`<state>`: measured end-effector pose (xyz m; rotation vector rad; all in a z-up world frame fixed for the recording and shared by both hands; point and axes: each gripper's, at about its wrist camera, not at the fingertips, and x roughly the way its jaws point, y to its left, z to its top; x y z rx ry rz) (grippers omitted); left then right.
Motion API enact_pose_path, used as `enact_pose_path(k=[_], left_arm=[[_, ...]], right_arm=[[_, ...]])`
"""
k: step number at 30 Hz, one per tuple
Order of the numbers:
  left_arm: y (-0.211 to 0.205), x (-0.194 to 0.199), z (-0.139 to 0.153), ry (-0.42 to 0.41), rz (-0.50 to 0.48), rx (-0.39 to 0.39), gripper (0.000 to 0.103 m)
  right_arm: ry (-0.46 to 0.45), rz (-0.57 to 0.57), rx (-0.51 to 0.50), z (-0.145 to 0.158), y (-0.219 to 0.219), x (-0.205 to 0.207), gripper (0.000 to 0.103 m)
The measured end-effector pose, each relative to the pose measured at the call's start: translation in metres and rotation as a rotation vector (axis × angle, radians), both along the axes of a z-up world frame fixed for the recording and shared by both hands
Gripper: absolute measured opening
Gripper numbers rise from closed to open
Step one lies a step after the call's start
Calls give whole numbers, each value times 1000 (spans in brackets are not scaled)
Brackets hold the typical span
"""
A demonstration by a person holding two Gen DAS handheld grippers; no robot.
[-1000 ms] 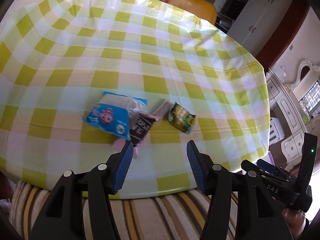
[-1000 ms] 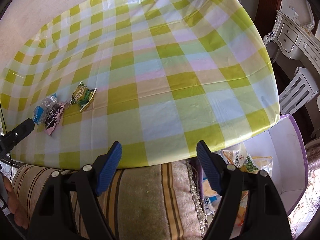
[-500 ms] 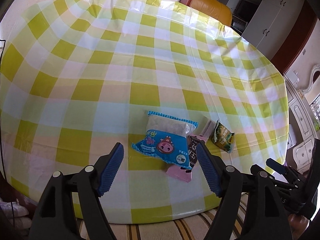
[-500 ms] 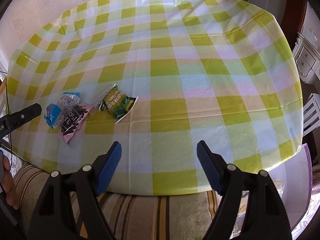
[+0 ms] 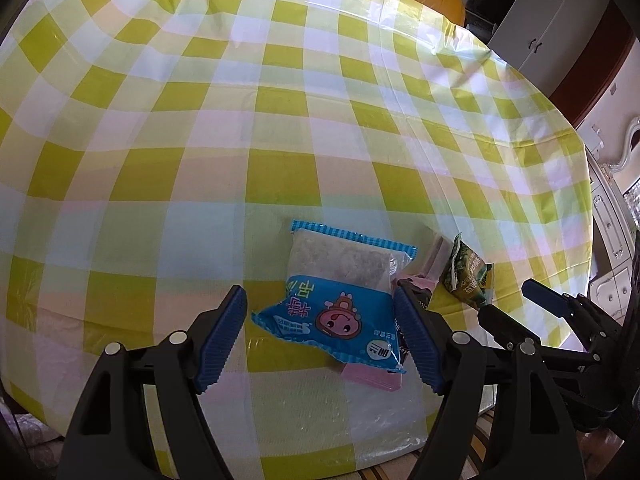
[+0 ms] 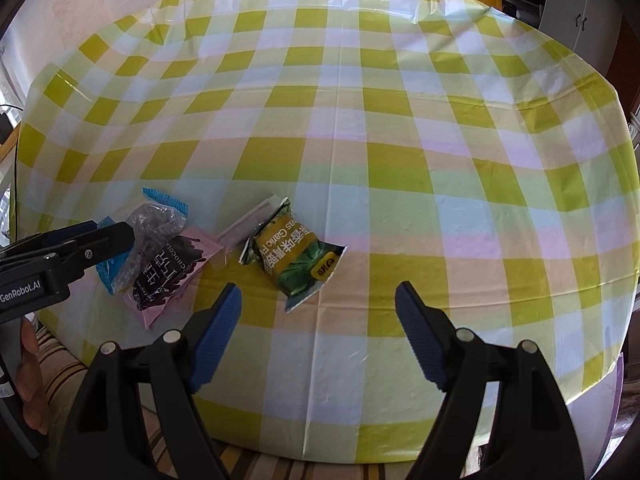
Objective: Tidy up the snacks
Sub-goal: 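Grasp the blue bread pack with left tool while right tool grasps the clear-wrapped pink bar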
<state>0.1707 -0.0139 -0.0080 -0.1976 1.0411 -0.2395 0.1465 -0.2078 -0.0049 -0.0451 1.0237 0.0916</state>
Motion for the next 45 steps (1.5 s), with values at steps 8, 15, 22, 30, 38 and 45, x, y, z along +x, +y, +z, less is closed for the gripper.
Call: enact_pose_path(k=[8,15,22,30,38,45], left_arm=[[-4,4,-8,15,-16,2,72],[-1,6,-12,19,-9,-13,67],[0,6,-12,12,-7,-19,65],[3,6,-13,6,0,-38,64],[7,6,-13,5,16,-57,64],[16,5,-13,-5,61,-74,61]], right_arm=[[12,21,-28,-8,9,19,79],[21,21,-47,-13,9,31,82],[32,24,-46,-17,13,41,82],[43,18,0,-17,16,48,82],[16,67,-43,-18,30,62,85],[5,233,-156,-17,51,78,85]])
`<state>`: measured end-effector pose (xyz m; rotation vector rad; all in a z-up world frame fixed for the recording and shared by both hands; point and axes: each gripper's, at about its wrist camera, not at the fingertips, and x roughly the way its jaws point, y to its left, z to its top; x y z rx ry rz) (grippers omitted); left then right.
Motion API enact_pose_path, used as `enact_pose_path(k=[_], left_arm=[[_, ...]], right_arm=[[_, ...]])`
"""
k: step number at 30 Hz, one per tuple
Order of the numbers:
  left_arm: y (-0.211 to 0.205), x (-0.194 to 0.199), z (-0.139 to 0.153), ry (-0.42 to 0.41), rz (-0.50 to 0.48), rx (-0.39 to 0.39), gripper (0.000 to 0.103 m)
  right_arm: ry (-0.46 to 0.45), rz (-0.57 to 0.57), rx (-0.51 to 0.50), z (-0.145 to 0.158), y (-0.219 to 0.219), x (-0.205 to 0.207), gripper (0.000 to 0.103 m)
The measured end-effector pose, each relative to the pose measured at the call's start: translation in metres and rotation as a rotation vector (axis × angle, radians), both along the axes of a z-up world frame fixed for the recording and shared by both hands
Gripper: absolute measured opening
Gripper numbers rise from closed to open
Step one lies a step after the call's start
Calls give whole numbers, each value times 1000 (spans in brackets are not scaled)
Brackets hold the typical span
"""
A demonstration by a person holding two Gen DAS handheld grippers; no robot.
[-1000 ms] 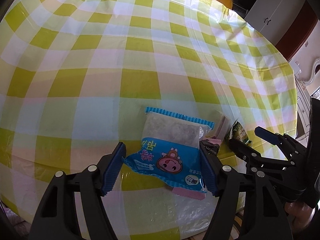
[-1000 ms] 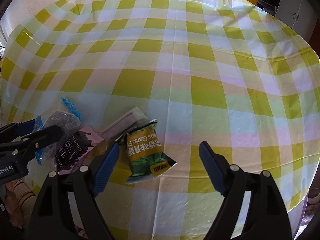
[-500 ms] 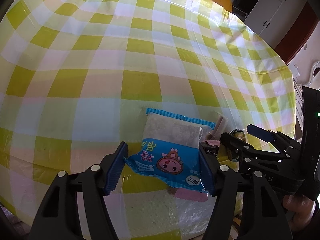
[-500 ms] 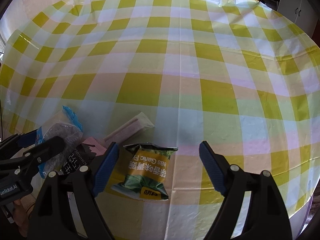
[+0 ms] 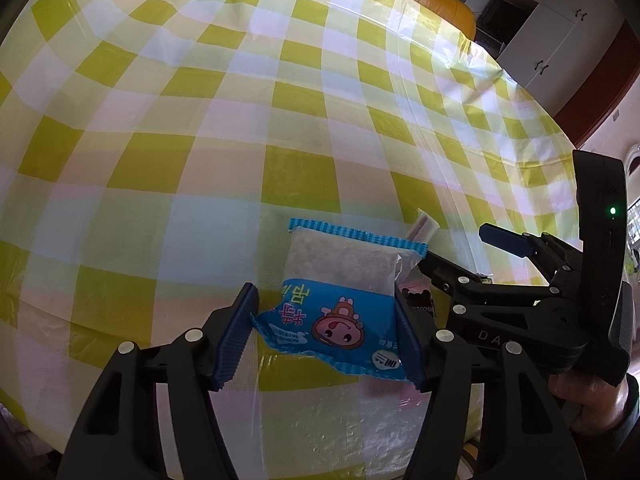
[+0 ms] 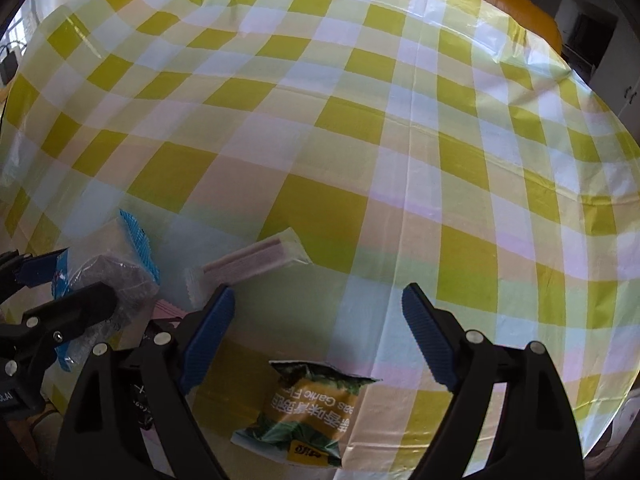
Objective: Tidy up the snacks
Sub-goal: 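Grasp the blue bread pack with left tool while right tool grasps the clear-wrapped pink bar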
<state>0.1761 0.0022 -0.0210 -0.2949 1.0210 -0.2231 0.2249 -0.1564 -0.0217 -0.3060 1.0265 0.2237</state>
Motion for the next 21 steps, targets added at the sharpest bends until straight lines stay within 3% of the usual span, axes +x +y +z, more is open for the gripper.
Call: enact_pose_path(k=[4,9,14,19,21], left_arm=[[10,-1,2,-13,45,-3,56],[20,-2,4,-24,92,-12,53],[24,-2,3,-25,96,-16,53],[25,-2,3,-29,110,-18,53],[25,-3,3,-33,113,-11,53]], right_arm=[[16,156,-65,1,12,2,85],[27,165,21,10,9,10,86],[55,326,-71,0,23,14,85],[78,330,-48,0,15,32,85],[87,321,-13,0,13,37,72]])
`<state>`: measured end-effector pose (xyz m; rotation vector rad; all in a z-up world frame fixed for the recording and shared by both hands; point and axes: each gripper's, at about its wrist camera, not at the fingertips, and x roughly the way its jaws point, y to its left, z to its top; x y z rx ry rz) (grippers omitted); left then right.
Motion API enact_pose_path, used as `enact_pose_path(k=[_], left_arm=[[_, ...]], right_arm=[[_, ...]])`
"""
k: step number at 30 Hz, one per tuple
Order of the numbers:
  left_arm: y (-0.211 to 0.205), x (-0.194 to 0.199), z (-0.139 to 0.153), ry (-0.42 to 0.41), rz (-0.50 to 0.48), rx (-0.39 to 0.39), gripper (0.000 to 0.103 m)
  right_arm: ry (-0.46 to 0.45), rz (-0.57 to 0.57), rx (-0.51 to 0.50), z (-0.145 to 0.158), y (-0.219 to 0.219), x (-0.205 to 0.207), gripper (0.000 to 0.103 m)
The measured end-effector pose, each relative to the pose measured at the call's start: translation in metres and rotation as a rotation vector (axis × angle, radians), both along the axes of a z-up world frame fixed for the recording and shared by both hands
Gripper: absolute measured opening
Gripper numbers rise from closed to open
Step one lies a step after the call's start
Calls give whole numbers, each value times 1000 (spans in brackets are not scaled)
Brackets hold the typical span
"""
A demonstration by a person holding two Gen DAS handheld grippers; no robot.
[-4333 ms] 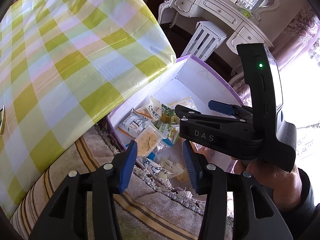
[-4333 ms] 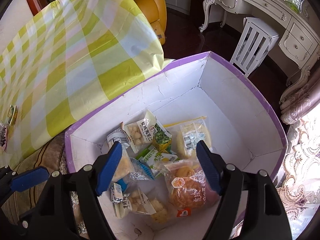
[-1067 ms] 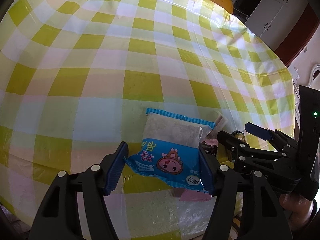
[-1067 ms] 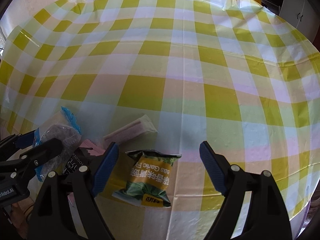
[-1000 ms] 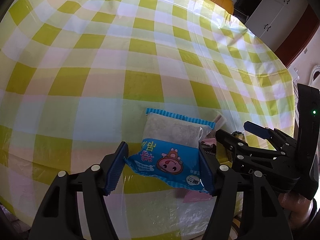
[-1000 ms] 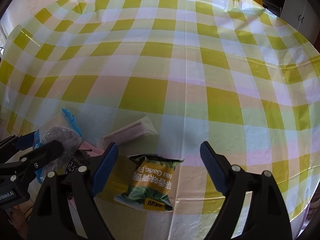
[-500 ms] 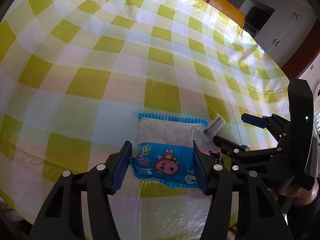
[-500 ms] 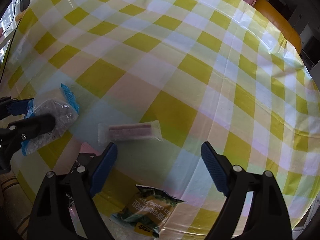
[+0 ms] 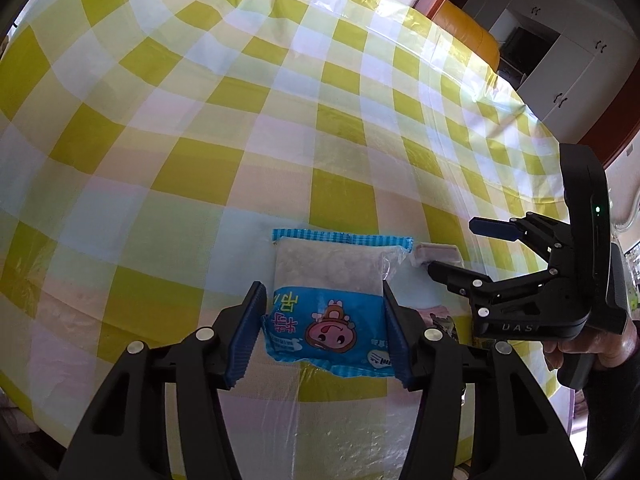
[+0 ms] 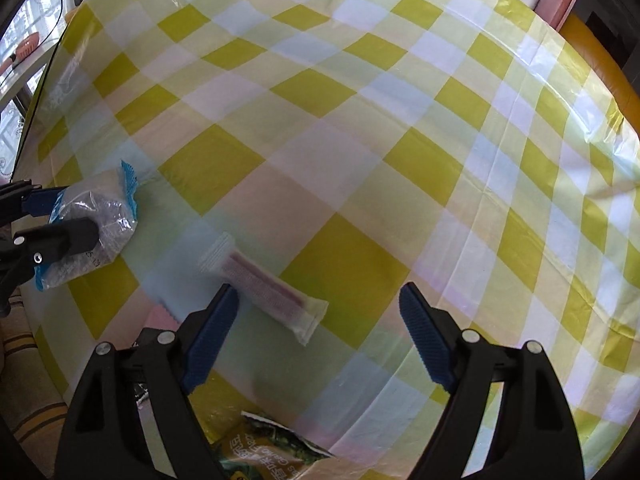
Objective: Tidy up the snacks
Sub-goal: 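Grasp the blue bread pack with left tool while right tool grasps the clear-wrapped pink bar, then carry both over the white box and open both tools to release them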
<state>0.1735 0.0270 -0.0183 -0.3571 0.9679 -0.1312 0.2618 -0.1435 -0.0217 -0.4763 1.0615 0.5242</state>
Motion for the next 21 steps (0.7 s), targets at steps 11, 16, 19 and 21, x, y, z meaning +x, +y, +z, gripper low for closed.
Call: enact_pose_path(k=[11,16,19,21], left_arm=[[1,0,1,-18,8,27,51],[-1,-1,4,-34,7,53,49],[-4,-4,9,-53,9,71,49],[-8,-7,13,-64,8,90,49]], right_arm=[[13,-76,117,2,7,-8,16],[-56,-195,132,3,-5,-18,15],[-99,-267,147,12,-19,-25,15],[-130,-308,146,19,-29,-30,15]])
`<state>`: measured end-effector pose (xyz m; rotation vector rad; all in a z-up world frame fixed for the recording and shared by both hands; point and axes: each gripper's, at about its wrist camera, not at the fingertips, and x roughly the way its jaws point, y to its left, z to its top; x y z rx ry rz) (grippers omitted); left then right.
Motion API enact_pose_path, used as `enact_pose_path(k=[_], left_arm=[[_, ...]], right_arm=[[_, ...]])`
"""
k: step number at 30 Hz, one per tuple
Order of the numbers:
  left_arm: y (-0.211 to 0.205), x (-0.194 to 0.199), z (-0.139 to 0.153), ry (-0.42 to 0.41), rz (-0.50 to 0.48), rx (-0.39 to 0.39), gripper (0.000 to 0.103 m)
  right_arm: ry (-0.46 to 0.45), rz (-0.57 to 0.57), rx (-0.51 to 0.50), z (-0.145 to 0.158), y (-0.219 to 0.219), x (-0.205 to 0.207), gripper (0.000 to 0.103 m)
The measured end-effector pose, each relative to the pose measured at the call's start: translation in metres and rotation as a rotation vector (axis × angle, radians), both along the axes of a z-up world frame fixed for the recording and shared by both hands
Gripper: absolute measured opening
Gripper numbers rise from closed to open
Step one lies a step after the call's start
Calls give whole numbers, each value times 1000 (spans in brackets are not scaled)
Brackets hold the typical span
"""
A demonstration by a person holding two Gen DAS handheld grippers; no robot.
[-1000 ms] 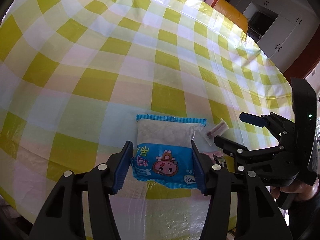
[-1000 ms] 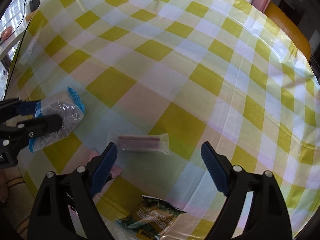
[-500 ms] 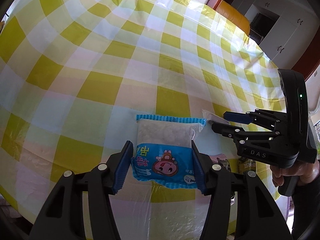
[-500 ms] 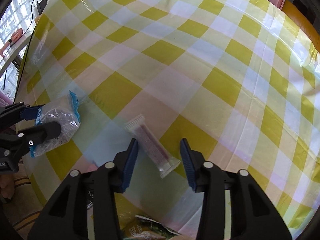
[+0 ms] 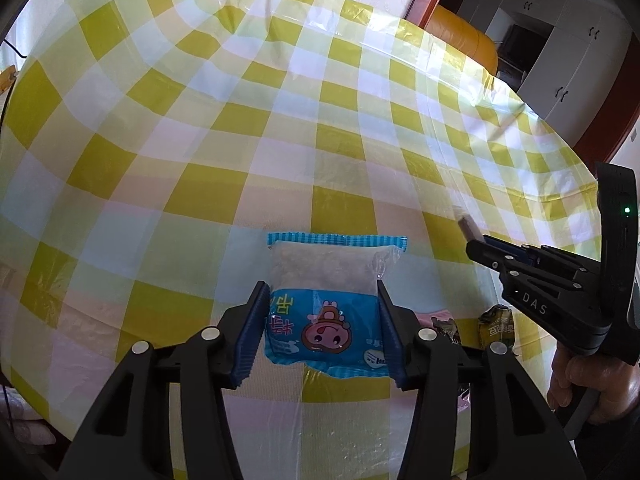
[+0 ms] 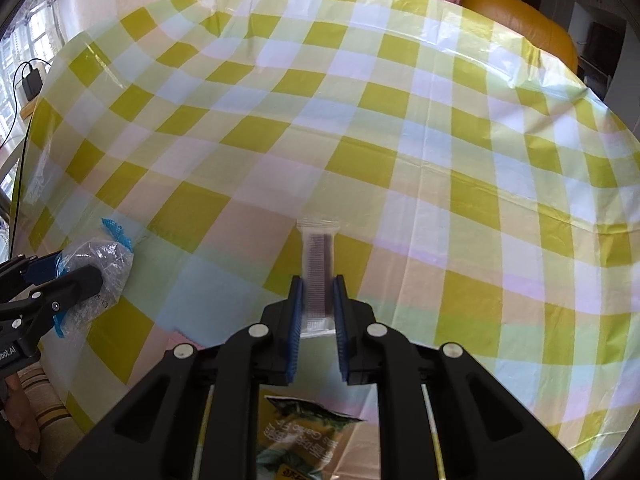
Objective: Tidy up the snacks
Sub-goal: 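Carry both over the white box and open both tools to release them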
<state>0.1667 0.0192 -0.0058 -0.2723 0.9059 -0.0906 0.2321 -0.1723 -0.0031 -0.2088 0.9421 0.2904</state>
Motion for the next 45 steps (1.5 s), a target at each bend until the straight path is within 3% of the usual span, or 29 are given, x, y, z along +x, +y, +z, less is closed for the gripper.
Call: enact_pose_path(k=[14,36,45], left_arm=[[-45,-22,28,-46,-75,39,49],[-174,-59,36,-16,-381,36,49],[-230,-71,32,15,-523,23,49]], right_arm=[[-40,-202,-1,20,-60,-49,15],[20,-416,75,7,-170,-148,15],[44,-553,65,-4,-232,-190,15]])
